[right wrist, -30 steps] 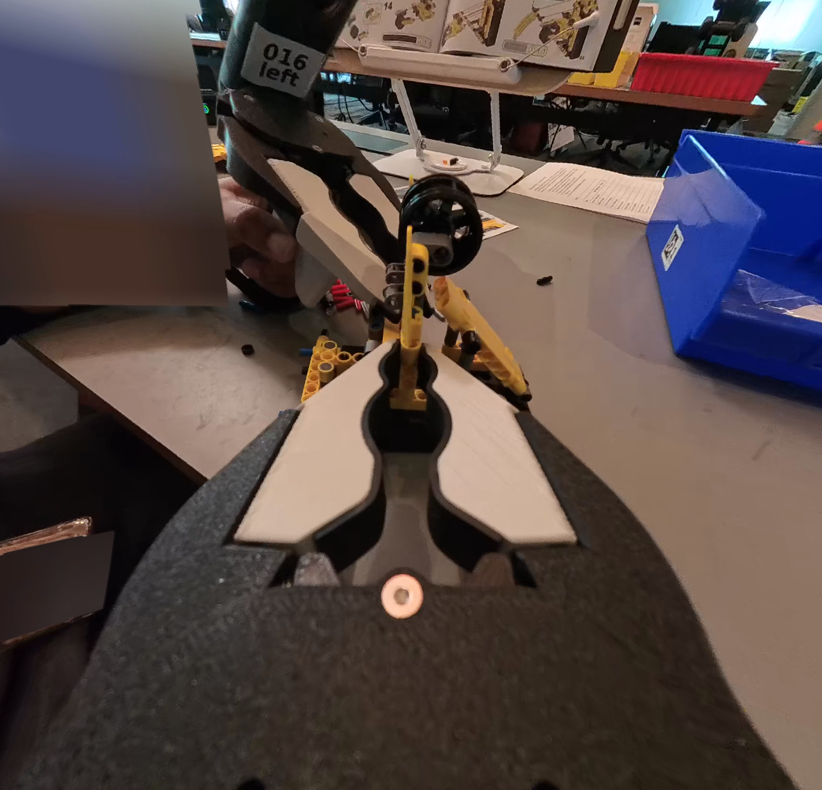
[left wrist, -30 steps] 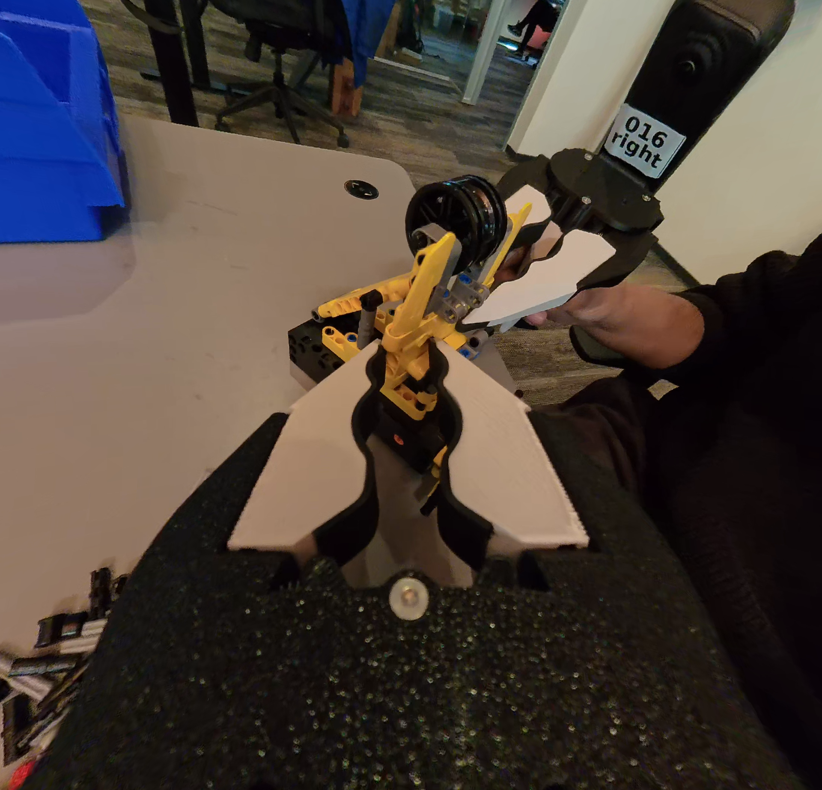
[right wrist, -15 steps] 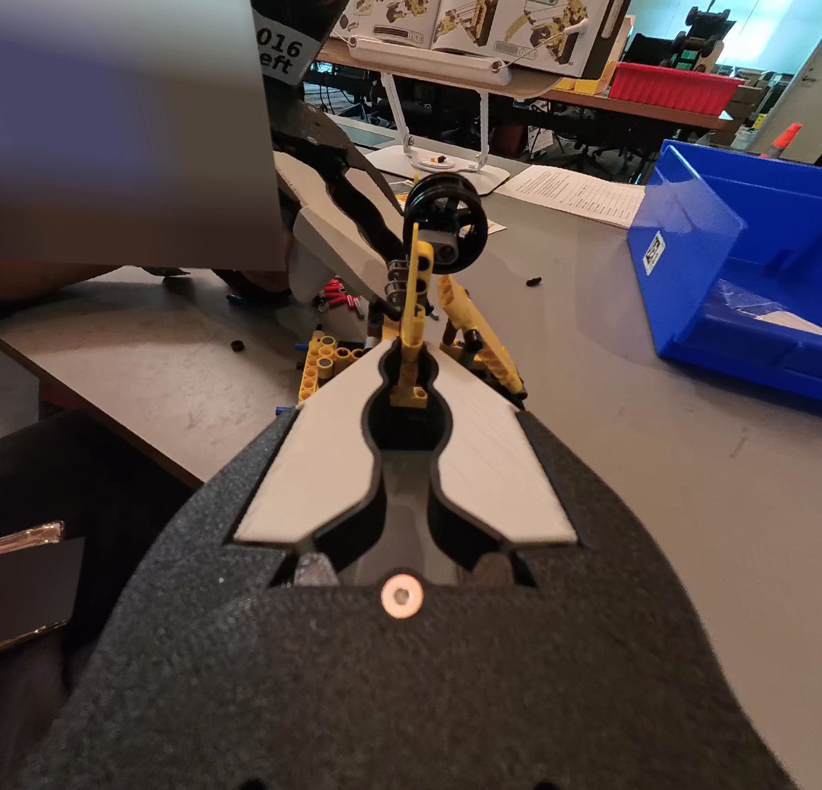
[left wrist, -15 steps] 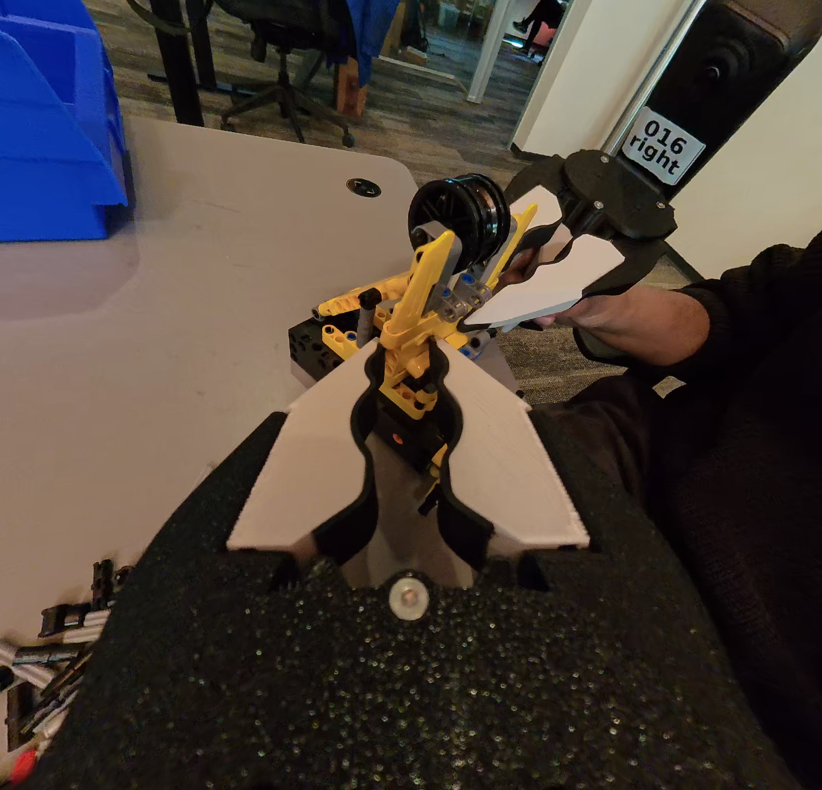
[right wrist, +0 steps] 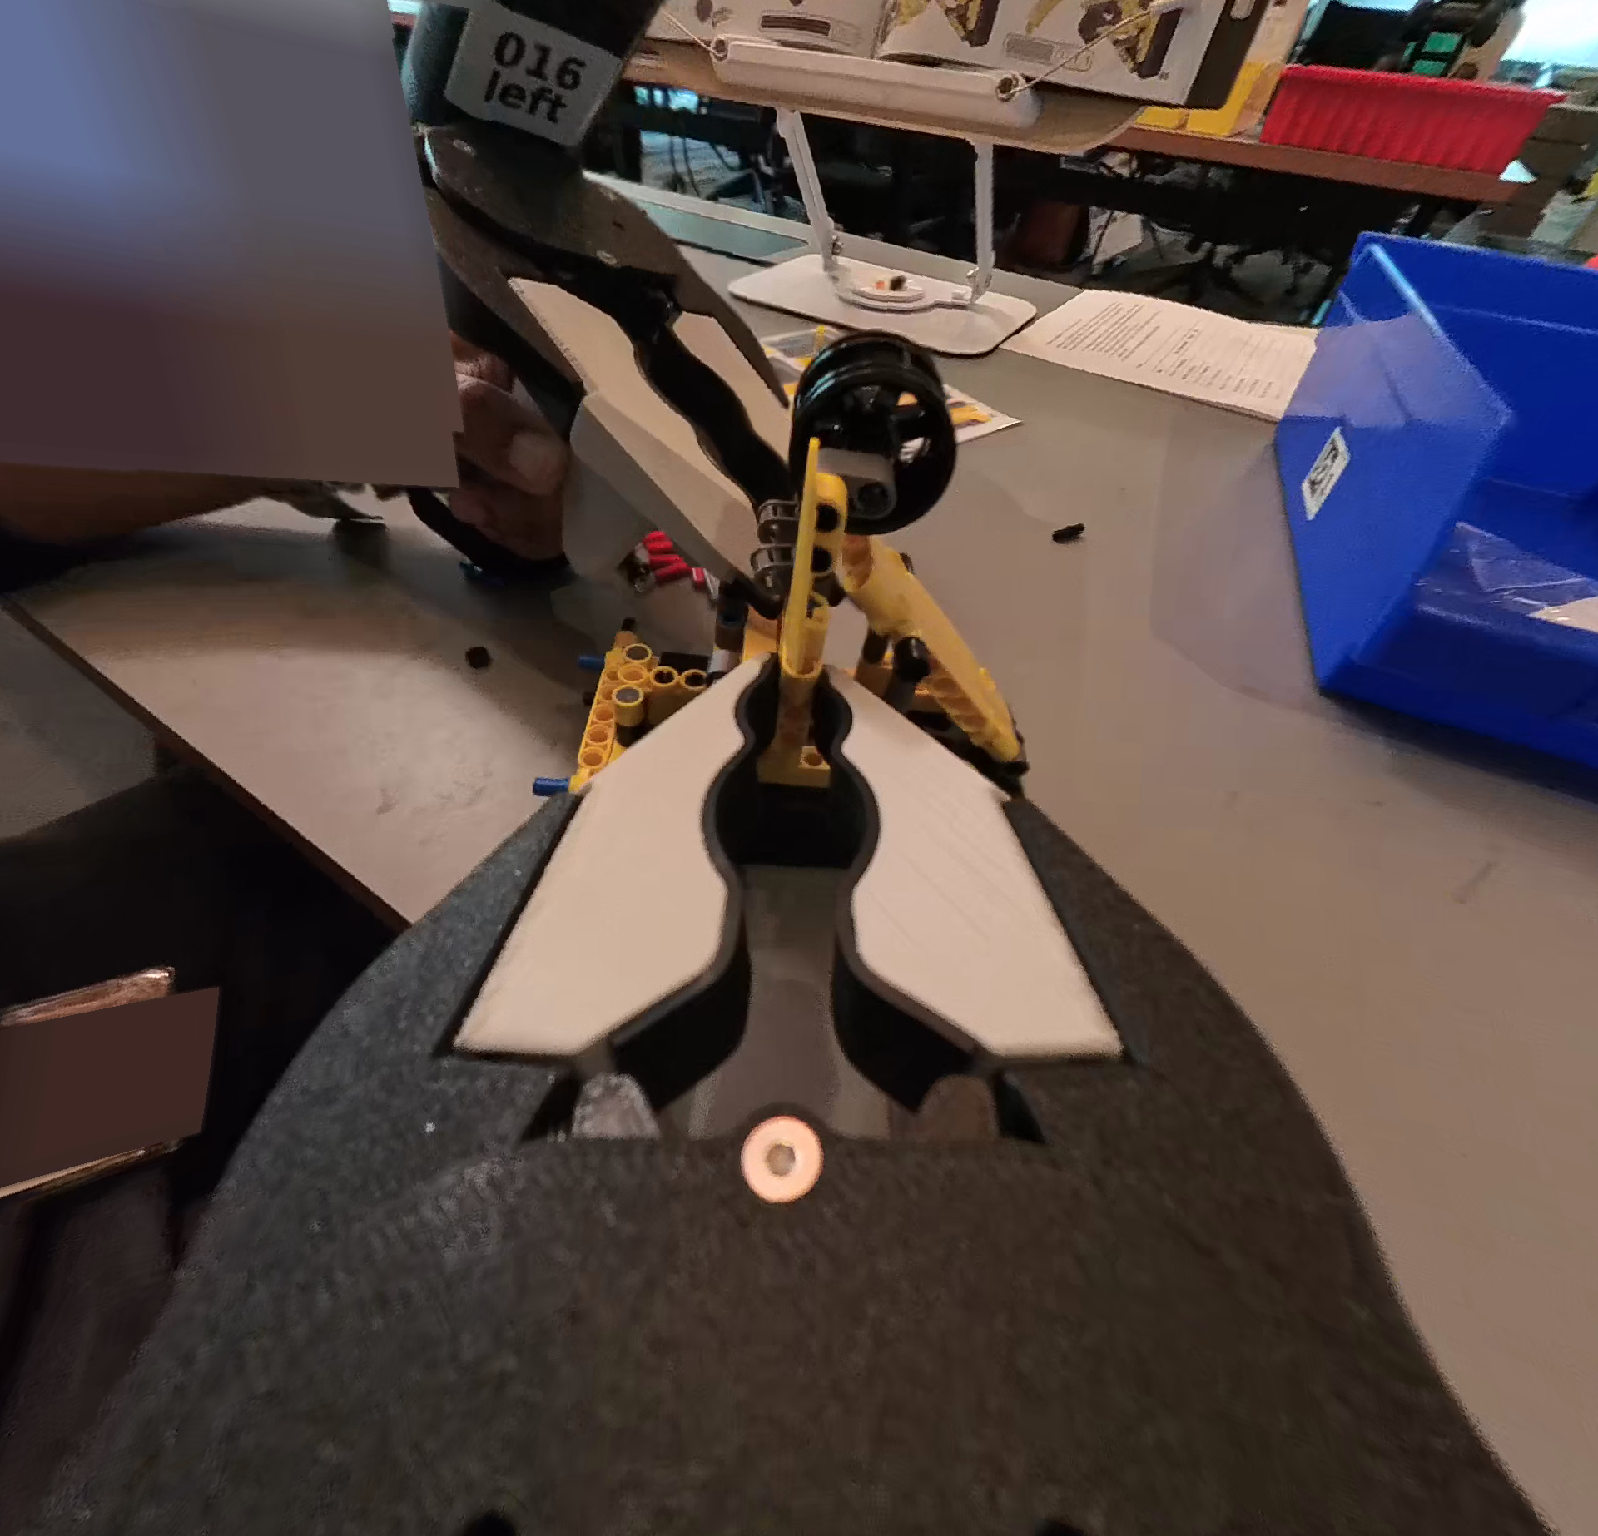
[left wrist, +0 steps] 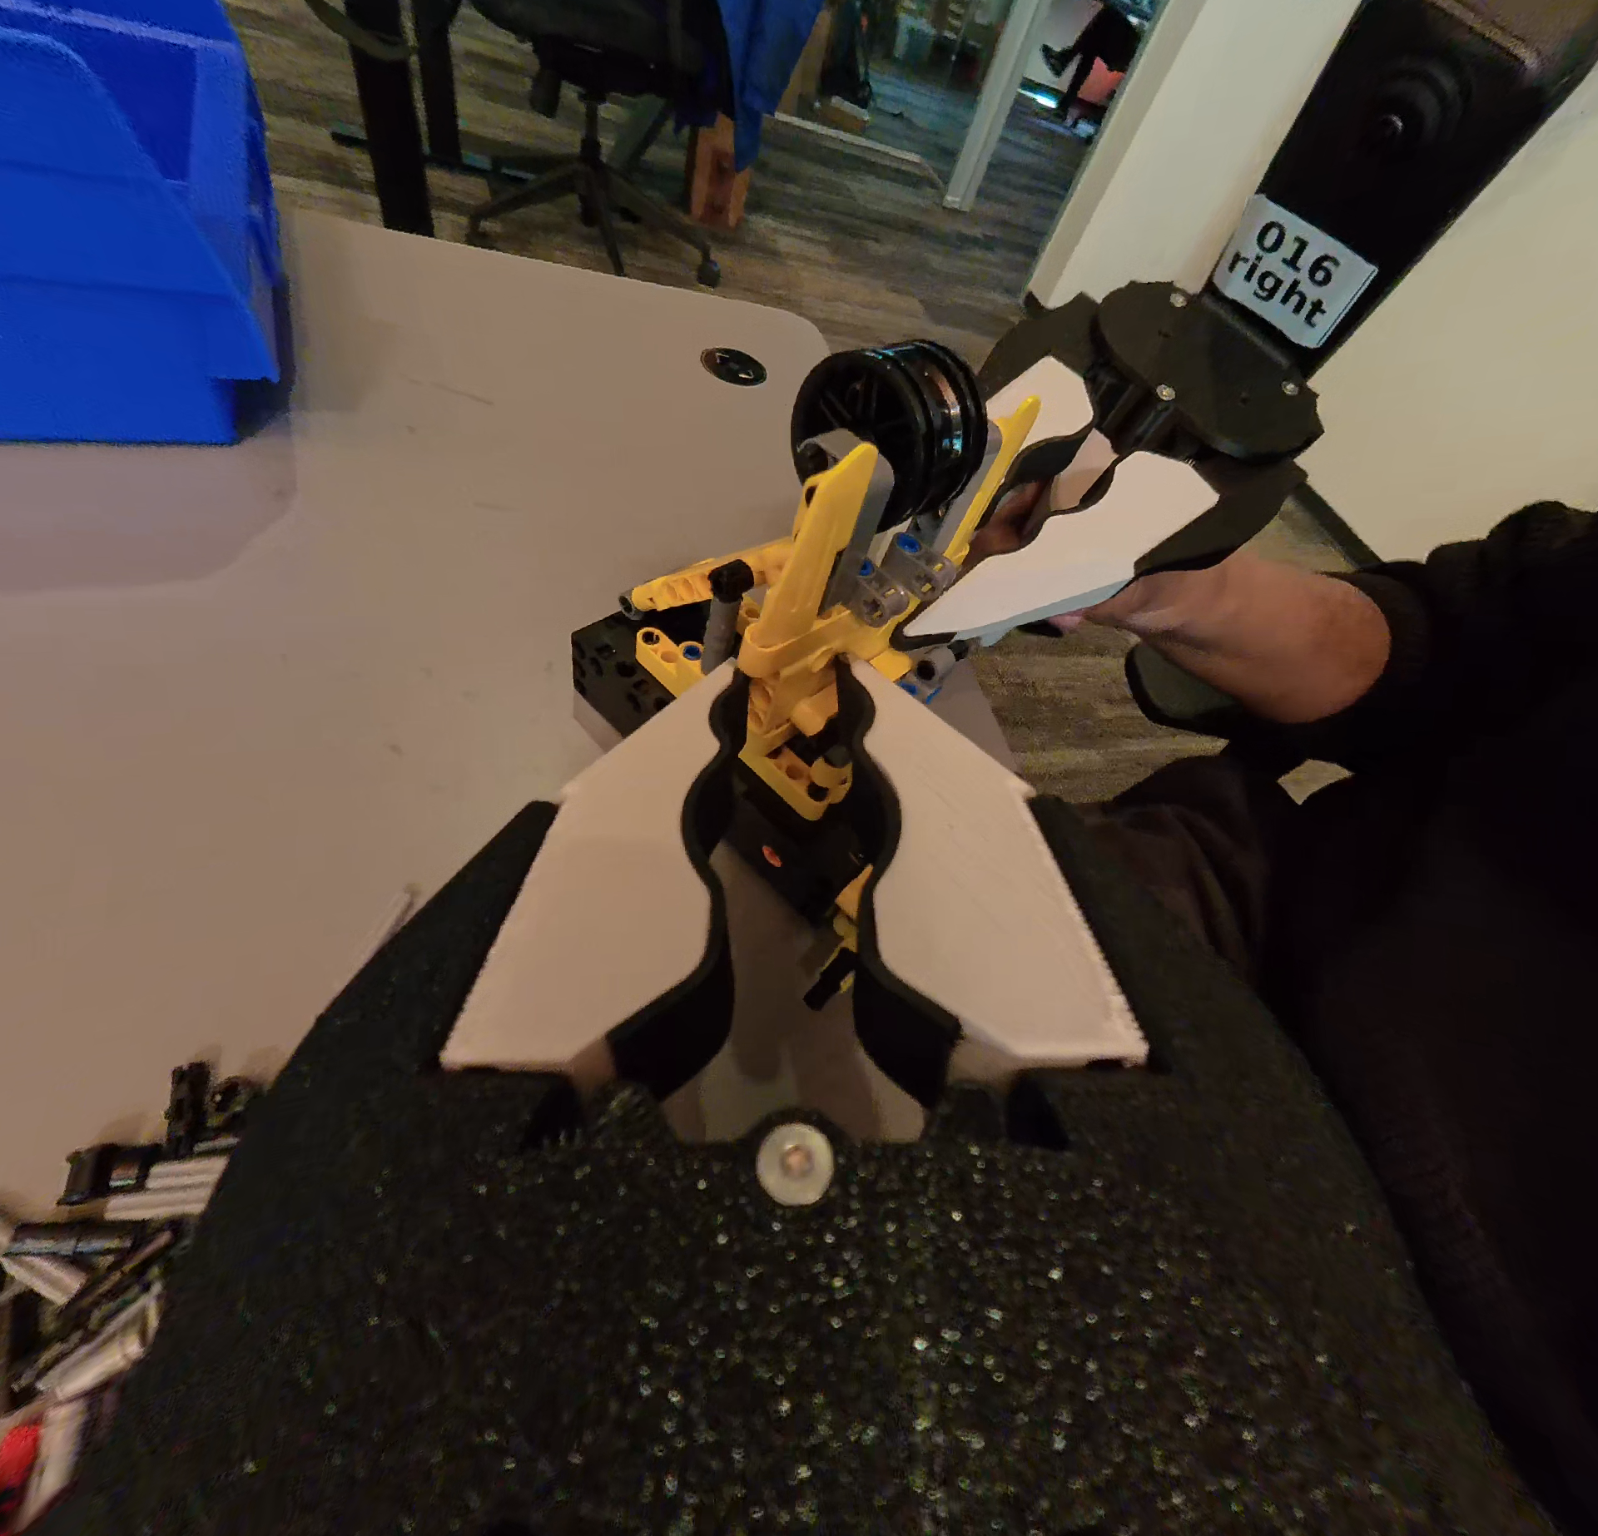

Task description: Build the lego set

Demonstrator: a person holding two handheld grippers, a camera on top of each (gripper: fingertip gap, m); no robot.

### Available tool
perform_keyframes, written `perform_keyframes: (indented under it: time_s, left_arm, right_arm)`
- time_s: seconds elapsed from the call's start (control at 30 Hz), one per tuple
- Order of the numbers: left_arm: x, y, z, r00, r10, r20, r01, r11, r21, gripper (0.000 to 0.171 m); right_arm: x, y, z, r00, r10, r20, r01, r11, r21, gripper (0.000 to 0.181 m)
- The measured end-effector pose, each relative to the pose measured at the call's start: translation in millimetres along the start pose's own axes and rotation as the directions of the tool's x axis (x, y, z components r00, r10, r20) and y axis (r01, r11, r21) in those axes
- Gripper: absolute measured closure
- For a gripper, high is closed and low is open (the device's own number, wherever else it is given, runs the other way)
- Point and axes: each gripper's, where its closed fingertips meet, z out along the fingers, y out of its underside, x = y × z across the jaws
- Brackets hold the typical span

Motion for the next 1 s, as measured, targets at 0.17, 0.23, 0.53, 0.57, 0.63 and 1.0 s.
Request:
perform_keyframes:
  time_s: [0.17, 0.23, 0.53, 0.57, 0.63, 1.0]
  left_arm:
    - [-1.3, -1.1, -7.5, 0.998, -0.06, -0.012, 0.06, 0.998, -0.024, 0.148]
    - [-2.2, -4.1, -16.9, 0.993, -0.106, -0.05, 0.105, 0.994, -0.02, 0.139]
    - [12.2, 42.0, -23.0, 0.994, -0.086, -0.068, 0.066, 0.964, -0.259, 0.138]
    - [14.1, 46.4, -22.1, 0.992, -0.101, -0.074, 0.076, 0.955, -0.287, 0.138]
    - [16.6, 52.3, -18.7, 0.991, -0.113, -0.075, 0.084, 0.946, -0.313, 0.138]
    - [48.1, 51.0, -3.7, 0.967, -0.172, -0.188, 0.109, 0.946, -0.306, 0.132]
  right_arm:
    - [0.1, -0.5, 2.1, 1.0, -0.019, 0.017, 0.019, 1.0, -0.012, 0.175]
    - [0.3, -0.6, 2.2, 1.0, -0.007, 0.021, 0.007, 1.0, 0.001, 0.175]
    - [-0.2, -1.1, 2.5, 0.998, -0.06, 0.015, 0.06, 0.998, -0.012, 0.175]
    - [0.0, -1.1, 2.5, 0.998, -0.066, 0.016, 0.067, 0.998, -0.013, 0.175]
    - [0.6, -1.5, 2.5, 0.996, -0.085, 0.019, 0.086, 0.996, -0.017, 0.175]
    - [2.2, 1.6, -16.1, 0.934, -0.184, 0.306, 0.172, 0.983, 0.066, 0.176]
